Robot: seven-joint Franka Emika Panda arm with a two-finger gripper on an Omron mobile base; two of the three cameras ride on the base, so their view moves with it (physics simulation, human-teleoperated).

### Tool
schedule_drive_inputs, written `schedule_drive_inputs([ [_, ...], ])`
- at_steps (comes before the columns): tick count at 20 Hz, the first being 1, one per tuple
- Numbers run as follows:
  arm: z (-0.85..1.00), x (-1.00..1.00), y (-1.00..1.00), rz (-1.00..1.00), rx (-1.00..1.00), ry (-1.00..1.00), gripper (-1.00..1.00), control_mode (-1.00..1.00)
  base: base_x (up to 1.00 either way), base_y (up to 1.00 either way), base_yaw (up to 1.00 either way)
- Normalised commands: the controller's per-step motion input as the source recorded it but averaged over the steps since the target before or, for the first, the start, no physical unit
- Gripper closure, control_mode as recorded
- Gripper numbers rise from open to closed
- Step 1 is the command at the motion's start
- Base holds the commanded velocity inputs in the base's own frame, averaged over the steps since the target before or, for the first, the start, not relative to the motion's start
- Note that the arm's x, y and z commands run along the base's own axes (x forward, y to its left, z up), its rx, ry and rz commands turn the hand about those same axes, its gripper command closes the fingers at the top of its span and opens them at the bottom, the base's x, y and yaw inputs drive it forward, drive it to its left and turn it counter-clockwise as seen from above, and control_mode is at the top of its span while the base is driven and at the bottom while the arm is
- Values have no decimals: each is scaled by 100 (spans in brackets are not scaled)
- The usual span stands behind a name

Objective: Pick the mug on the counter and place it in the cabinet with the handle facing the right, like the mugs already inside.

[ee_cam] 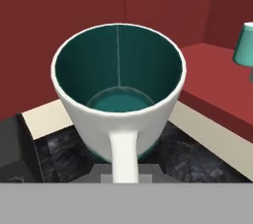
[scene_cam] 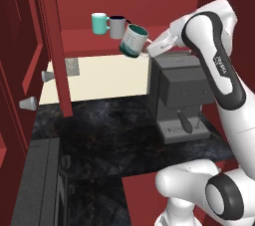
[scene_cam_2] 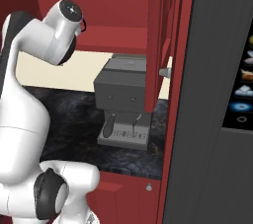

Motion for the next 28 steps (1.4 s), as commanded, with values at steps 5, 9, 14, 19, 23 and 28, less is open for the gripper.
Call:
schedule_drive_inputs([
  [5,0,47,0,0,3,0,100,-100,0,0,0],
  [9,0,45,0,0,3,0,100,-100,0,0,0],
  [14,1,32,0,0,0,0,100,-100,0,0,0],
  [19,3,17,0,2,0,0,100,-100,0,0,0],
  [23,0,16,0,4,0,0,100,-100,0,0,0],
  [28,0,19,0,7,-1,0,100,-100,0,0,0],
])
